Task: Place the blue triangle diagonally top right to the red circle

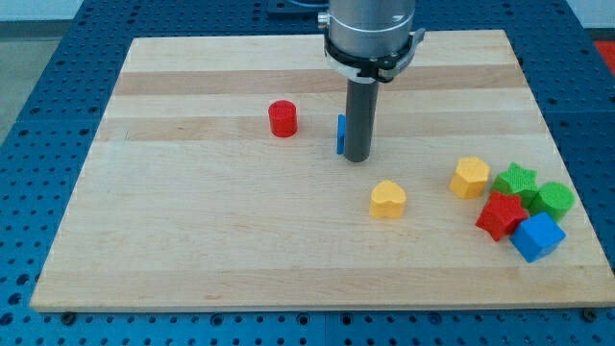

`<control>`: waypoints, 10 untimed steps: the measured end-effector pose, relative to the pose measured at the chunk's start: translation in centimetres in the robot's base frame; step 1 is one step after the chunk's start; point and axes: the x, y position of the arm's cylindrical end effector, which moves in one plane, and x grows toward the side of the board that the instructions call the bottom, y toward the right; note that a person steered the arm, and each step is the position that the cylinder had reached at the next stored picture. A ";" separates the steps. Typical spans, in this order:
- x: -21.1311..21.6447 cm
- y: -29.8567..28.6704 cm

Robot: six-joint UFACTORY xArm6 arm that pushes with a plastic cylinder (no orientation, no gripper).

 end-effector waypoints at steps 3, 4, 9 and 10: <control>-3.1 0.4; -4.1 0.4; -5.4 -0.1; -5.4 -1.2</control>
